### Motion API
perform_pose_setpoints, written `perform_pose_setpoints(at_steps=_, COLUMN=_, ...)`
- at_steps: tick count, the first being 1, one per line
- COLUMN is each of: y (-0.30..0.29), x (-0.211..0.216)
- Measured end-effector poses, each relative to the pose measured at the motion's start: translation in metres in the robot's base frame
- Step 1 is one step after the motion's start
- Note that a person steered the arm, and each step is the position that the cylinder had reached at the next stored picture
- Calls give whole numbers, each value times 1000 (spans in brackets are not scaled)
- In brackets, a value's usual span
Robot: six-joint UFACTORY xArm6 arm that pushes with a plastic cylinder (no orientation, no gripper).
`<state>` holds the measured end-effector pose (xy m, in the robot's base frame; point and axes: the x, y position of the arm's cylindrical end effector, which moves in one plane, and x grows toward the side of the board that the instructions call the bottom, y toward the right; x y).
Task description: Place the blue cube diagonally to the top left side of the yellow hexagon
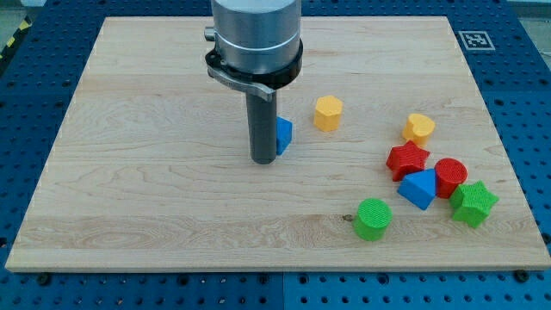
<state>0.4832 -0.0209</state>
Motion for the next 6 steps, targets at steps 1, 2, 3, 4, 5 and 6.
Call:
perform_pose_setpoints(at_steps=1, y=4, x=9)
perform_pose_setpoints(at_steps=2, y=17, x=8)
perform_pose_setpoints(at_steps=3, y=17, x=-15)
perform_pose_setpoints(at_steps=4, y=17, x=-41)
perform_pose_setpoints(at_steps=5, y=17, x=-64)
perform_pose_setpoints(at_steps=6, y=15, x=-79)
